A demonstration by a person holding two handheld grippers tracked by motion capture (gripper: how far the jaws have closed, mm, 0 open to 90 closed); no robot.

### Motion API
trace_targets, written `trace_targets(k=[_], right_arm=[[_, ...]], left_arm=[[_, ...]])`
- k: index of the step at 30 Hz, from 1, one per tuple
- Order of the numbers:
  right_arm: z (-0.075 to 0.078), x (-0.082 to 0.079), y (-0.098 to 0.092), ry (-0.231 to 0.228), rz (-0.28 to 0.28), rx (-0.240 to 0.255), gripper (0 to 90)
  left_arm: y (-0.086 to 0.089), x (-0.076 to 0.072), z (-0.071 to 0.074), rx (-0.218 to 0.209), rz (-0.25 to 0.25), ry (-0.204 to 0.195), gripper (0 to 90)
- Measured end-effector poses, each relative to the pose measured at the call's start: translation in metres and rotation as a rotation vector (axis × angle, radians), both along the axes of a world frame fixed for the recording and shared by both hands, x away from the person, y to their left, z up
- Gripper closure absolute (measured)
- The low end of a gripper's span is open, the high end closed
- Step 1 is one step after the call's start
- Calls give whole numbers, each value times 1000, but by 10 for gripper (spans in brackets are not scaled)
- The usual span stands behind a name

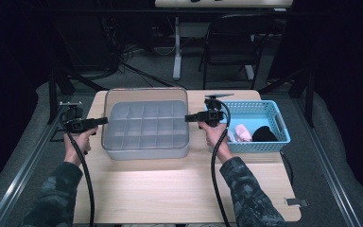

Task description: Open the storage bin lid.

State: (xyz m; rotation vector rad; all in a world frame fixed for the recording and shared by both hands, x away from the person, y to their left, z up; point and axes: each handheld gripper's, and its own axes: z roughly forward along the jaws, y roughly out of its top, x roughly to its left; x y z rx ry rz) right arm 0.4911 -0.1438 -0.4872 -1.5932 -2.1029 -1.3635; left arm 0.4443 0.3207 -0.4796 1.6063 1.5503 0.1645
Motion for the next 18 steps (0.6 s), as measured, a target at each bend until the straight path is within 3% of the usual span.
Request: trace_targets(k=[18], right_arm=[[7,-5,-5,-22,2,45,747]], left_arm=[[-3,-8,11,17,14,-38,664]])
